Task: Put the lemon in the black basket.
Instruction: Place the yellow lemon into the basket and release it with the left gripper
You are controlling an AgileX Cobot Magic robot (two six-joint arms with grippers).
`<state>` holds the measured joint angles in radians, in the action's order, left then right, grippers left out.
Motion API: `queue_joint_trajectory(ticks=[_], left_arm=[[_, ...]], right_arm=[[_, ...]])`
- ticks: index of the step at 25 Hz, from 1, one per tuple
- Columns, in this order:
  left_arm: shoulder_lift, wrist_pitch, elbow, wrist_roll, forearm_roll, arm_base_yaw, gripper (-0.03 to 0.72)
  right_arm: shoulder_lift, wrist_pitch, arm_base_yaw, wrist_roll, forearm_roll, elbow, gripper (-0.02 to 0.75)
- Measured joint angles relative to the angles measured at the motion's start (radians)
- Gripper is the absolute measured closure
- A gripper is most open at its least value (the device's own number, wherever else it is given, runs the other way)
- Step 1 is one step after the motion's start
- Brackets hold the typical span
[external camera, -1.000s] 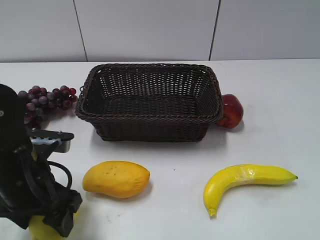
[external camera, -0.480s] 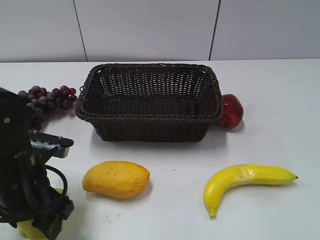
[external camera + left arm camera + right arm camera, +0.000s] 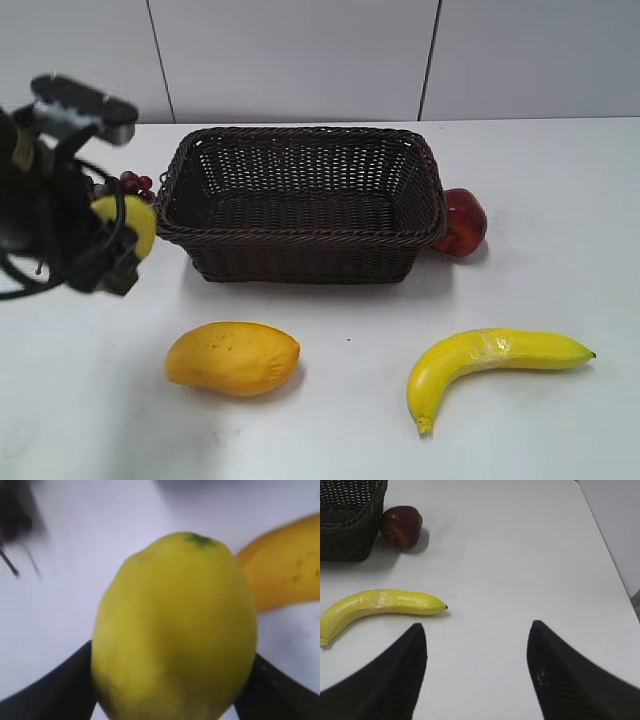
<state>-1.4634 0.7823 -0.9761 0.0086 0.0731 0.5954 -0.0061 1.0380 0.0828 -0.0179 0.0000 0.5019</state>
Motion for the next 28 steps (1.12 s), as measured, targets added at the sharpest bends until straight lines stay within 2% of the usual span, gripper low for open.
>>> queue_joint_trajectory(ticks=[5,9,12,19,26,28], left_arm=[[-0.147,-0.007,-0.298,0.109,0.006,0.000,0.134],[-0.316,-0.022,-0.506,0.128,-0.014,0.000,0.134],[-0.425,-0.060,-0.610,0.131,-0.049,0.000,0.134],[-0.579,-0.177,-0.658,0.131,-0.142,0.000,0.134],[-0.647,-0.145,-0.659,0.131,-0.239,0.000,0.134],[-0.647,-0.126,-0.665,0.131,-0.286,0.000,0.104]], right_arm=[[0.000,0.000,0.000,0.000,0.000,0.000,0.258],[0.000,0.000,0.000,0.000,0.000,0.000,0.258],[0.000,0.000,0.000,0.000,0.000,0.000,0.258],[0.000,0.000,0.000,0.000,0.000,0.000,0.258],[0.000,0.000,0.000,0.000,0.000,0.000,0.258],[0.000,0.000,0.000,0.000,0.000,0.000,0.258]])
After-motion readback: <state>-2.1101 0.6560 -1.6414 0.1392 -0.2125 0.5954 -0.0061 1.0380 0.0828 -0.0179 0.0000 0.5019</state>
